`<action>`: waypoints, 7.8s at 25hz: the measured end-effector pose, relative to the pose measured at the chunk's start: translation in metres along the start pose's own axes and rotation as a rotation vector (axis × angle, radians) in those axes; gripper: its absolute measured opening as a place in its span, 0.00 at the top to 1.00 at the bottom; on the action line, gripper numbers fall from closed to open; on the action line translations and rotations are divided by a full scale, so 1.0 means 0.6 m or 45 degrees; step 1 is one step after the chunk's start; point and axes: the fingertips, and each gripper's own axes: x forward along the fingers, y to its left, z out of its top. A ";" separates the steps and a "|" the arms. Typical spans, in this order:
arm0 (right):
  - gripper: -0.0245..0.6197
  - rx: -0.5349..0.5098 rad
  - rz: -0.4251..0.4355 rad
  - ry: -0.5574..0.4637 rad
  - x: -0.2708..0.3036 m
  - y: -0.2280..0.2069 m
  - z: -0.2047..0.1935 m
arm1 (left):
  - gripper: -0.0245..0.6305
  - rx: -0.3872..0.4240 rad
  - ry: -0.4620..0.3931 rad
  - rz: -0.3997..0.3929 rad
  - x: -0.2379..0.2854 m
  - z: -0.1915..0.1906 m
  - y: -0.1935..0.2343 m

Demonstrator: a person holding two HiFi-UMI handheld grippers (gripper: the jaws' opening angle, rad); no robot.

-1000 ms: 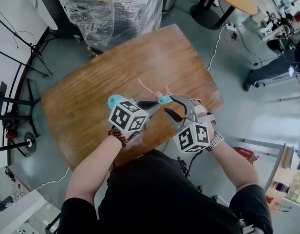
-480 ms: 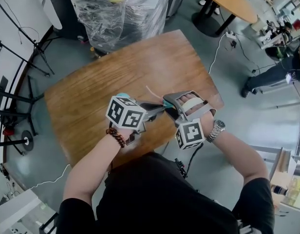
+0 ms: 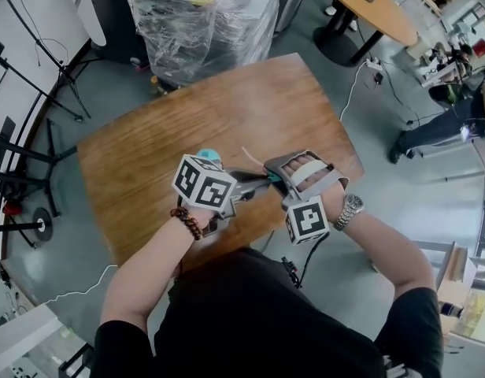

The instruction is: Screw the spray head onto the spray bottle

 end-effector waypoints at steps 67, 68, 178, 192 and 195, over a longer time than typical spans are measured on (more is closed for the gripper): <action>0.78 0.500 0.387 -0.196 -0.076 -0.148 0.079 | 0.31 0.694 0.355 0.947 -0.120 -0.141 0.371; 0.78 0.495 0.390 -0.200 -0.076 -0.148 0.079 | 0.31 0.715 0.387 0.961 -0.124 -0.140 0.369; 0.76 1.652 0.812 -0.055 -0.044 -0.093 0.078 | 0.34 0.981 0.552 0.919 -0.110 -0.110 0.143; 0.69 1.302 0.728 -0.114 -0.063 -0.099 0.074 | 0.34 0.932 0.490 0.854 -0.103 -0.114 0.137; 0.69 1.089 0.707 -0.156 -0.074 -0.097 0.076 | 0.34 0.943 0.477 0.855 -0.107 -0.110 0.136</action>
